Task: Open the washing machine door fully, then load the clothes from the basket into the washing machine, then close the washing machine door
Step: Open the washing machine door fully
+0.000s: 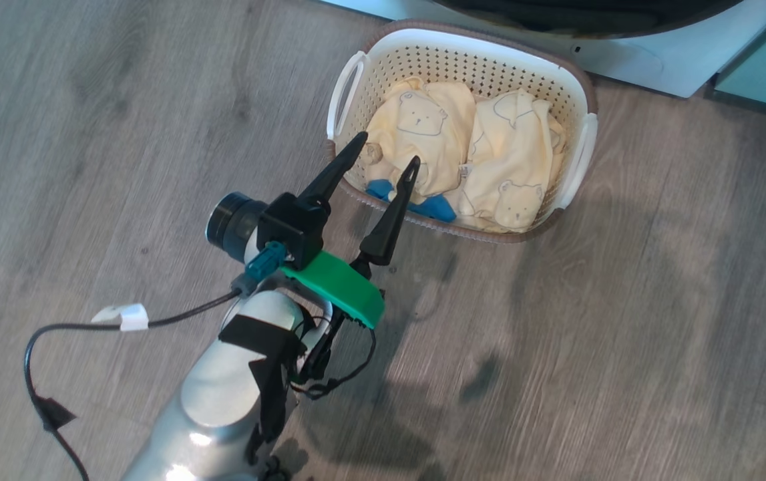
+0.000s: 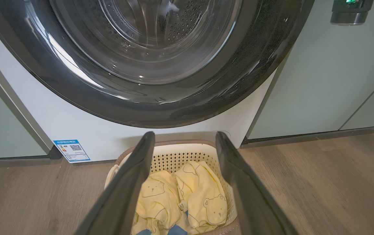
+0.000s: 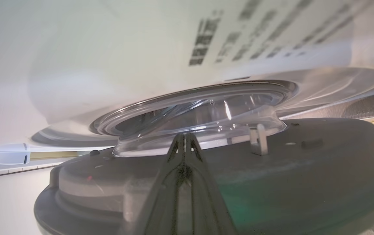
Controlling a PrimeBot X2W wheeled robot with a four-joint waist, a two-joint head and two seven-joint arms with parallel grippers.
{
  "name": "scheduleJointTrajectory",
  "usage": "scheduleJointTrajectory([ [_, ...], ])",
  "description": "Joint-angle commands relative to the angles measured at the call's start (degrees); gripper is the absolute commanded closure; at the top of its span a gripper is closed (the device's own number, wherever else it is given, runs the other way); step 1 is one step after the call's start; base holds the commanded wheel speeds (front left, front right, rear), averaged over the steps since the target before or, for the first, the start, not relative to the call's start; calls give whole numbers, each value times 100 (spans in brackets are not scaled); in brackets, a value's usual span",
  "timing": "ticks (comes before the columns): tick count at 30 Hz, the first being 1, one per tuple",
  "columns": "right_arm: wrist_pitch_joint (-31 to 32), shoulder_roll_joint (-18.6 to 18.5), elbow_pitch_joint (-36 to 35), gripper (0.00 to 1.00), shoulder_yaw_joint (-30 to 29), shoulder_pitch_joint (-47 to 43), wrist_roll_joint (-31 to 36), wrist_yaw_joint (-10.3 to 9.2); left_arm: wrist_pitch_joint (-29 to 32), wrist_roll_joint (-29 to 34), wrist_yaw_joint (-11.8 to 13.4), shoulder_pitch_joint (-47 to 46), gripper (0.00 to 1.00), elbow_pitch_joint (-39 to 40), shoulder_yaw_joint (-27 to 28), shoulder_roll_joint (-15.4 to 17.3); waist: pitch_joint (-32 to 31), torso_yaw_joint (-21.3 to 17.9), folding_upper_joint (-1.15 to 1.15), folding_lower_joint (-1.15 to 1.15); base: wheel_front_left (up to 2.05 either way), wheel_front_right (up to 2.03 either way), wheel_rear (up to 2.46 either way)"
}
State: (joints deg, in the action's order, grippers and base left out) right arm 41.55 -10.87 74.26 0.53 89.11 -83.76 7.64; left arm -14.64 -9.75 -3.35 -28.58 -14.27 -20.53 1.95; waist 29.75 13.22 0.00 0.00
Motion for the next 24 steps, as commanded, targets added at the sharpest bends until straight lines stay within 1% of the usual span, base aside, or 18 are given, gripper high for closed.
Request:
scheduleJointTrajectory([
  [1,119,200,-289,100,19,-29,-32,-15,-36,4,35,-77,0,140,198,93,-20,-23,0,0,0,0,0],
  [16,757,473,-1118,100,0,-1063,-252,-15,-36,63,25,146,0,47,327,93,-398,-167,0,0,0,0,0],
  [24,1033,670,-1627,100,2,-1777,-453,-15,-36,182,-37,280,0,-32,457,93,-683,-240,0,0,0,0,0],
])
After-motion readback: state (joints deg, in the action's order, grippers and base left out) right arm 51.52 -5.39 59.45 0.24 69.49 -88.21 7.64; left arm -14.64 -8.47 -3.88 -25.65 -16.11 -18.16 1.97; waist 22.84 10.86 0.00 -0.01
